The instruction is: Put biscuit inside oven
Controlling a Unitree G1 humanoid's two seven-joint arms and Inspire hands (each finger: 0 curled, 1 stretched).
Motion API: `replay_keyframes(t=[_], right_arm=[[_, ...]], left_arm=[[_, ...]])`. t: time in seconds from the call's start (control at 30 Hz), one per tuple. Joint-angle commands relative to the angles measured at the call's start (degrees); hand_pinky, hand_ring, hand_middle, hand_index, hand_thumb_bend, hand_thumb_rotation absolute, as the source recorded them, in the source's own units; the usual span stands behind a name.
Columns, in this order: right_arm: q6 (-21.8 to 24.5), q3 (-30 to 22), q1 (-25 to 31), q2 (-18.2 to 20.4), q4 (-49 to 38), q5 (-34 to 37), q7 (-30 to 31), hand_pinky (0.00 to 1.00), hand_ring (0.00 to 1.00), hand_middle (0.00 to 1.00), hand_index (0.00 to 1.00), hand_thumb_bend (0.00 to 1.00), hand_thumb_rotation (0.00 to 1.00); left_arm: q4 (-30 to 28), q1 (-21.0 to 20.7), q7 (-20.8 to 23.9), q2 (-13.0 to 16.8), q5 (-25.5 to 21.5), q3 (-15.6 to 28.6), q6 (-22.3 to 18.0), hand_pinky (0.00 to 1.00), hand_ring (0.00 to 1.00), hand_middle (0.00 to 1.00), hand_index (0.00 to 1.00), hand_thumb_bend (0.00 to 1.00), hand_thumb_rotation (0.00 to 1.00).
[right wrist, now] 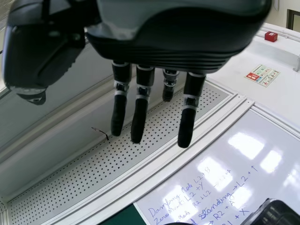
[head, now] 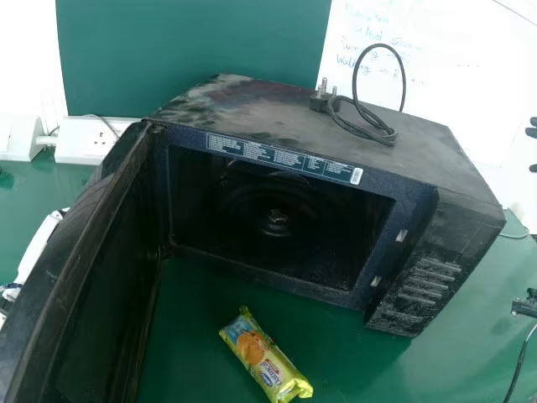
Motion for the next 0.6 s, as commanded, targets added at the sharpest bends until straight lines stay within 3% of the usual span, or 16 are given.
replay_keyframes(t=[0.0, 0.4, 0.57], right_arm=[[-0.48, -0.26, -0.54, 0.14, -0.33, 0.71, -0.18, 0.37, 0.47, 0.56, 0.6, 0.82, 0.44], [-1.71, -0.43, 0.79, -1.42, 0.39, -1.81, 0.08, 0.4, 0.49, 0.57, 0.6, 0.83, 0.5], [-0.92, -0.02, 0.21, -0.27, -0.3, -2.16, -0.19, 0.41, 0.52, 0.61, 0.63, 0.85, 0.5]], left_arm=[[-0.44, 0.48, 0.18, -0.24, -0.15, -0.05, -0.08, 0.35, 0.37, 0.42, 0.48, 0.51, 0.06], [-0.56, 0.57, -0.05, -0.27, -0.61, 0.07, 0.18, 0.35, 0.37, 0.41, 0.48, 0.51, 0.06], [-0.5, 0.6, 0.2, -0.16, -0.08, 0.04, -0.2, 0.35, 0.37, 0.42, 0.48, 0.51, 0.06]])
